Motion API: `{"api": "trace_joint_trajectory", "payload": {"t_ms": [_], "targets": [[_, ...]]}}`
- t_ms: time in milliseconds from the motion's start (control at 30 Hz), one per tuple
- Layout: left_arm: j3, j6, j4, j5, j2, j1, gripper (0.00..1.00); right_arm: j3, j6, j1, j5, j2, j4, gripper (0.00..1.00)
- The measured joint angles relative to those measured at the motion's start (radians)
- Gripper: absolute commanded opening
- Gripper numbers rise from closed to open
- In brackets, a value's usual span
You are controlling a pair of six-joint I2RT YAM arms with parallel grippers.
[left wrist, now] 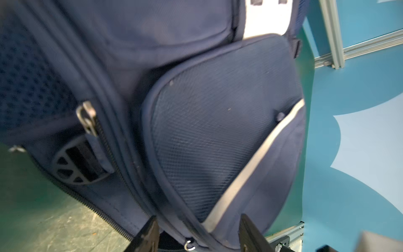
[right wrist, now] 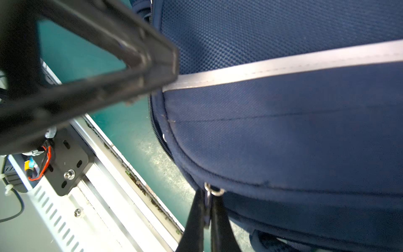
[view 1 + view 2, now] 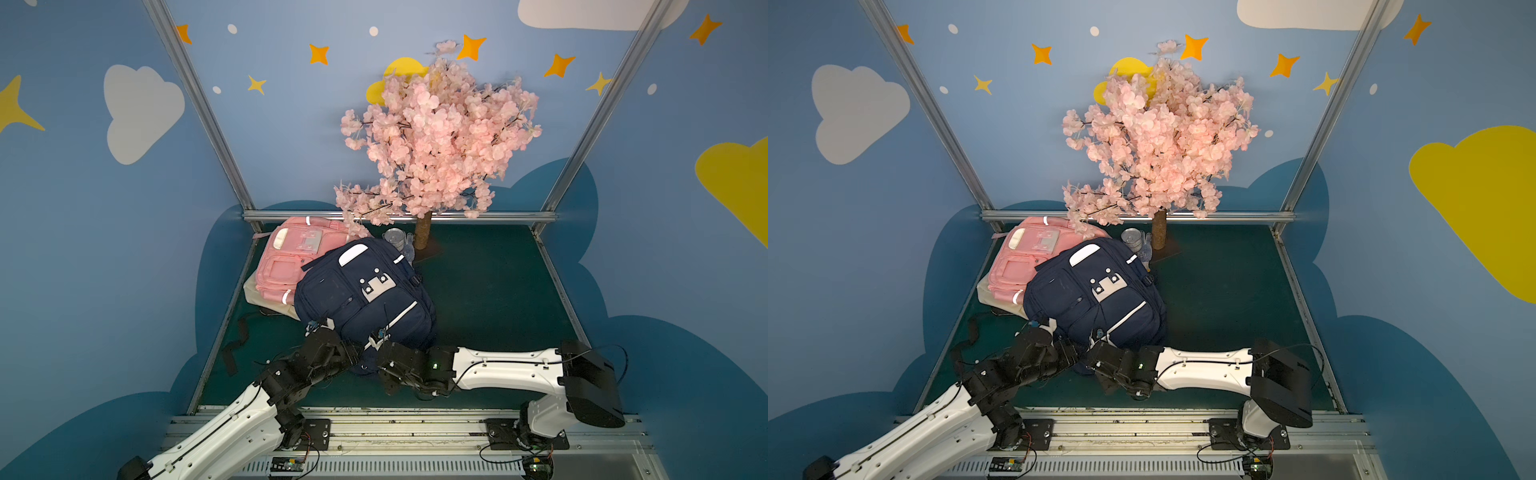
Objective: Zip up the backpack
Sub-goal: Zip the zipper on the backpack.
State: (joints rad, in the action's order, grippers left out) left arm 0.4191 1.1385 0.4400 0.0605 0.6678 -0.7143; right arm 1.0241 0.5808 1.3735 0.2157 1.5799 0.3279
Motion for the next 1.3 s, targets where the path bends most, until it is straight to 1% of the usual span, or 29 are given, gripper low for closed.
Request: {"api": "trace_joint_trajectory", "payload": {"t_ms": [100, 167, 233, 433, 500, 600, 667, 800, 900, 967, 1000, 1033, 1067, 1133, 1233, 1300], "targets": [[-0.024, 0.022, -0.039, -0.006, 0.035, -0.002, 0.45, 0.000, -0.006, 0.000, 0.000, 0.002, -0.002, 0.00], [-0.024, 0.034, -0.065, -0.008, 0.067, -0.002, 0.37, 0.000, -0.011, 0.000, 0.000, 0.005, -0.002, 0.00], [-0.024, 0.037, -0.093, -0.009, 0.085, -0.002, 0.32, 0.000, -0.014, 0.000, 0.000, 0.005, -0.002, 0.00], [-0.024, 0.046, -0.113, -0.001, 0.086, -0.001, 0.11, 0.006, 0.014, -0.002, 0.017, 0.006, 0.030, 0.00], [-0.024, 0.048, -0.111, -0.007, 0.081, 0.008, 0.06, 0.006, 0.027, -0.006, 0.023, 0.006, 0.040, 0.00], [-0.024, 0.047, -0.102, -0.024, 0.060, 0.027, 0.03, -0.003, 0.044, -0.022, 0.026, -0.010, 0.042, 0.00], [-0.024, 0.041, -0.092, -0.038, 0.038, 0.042, 0.03, -0.027, 0.053, -0.043, 0.023, -0.047, 0.042, 0.00], [-0.024, 0.023, -0.071, -0.056, -0.005, 0.070, 0.02, -0.102, 0.088, -0.131, 0.010, -0.157, 0.038, 0.00], [-0.021, -0.001, -0.054, -0.070, -0.016, 0.085, 0.06, -0.175, 0.116, -0.187, 0.010, -0.231, -0.006, 0.00], [-0.008, -0.027, -0.037, -0.078, -0.013, 0.091, 0.11, -0.221, 0.110, -0.195, 0.005, -0.262, -0.058, 0.00], [0.002, -0.041, -0.026, -0.080, -0.006, 0.093, 0.17, -0.233, 0.103, -0.195, 0.002, -0.269, -0.075, 0.00], [0.018, -0.060, -0.010, -0.080, 0.003, 0.096, 0.28, -0.241, 0.095, -0.195, -0.003, -0.274, -0.089, 0.00], [0.039, -0.090, 0.013, -0.076, 0.016, 0.099, 0.36, -0.242, 0.092, -0.195, -0.001, -0.275, -0.094, 0.00], [0.088, -0.165, 0.061, -0.061, 0.040, 0.115, 0.47, -0.242, 0.084, -0.202, 0.002, -0.284, -0.088, 0.00], [0.186, -0.285, 0.130, -0.050, 0.063, 0.113, 0.56, -0.242, 0.068, -0.209, 0.006, -0.295, -0.081, 0.00], [0.238, -0.353, 0.146, -0.046, 0.050, 0.093, 0.58, -0.238, 0.057, -0.207, 0.005, -0.301, -0.081, 0.00]]}}
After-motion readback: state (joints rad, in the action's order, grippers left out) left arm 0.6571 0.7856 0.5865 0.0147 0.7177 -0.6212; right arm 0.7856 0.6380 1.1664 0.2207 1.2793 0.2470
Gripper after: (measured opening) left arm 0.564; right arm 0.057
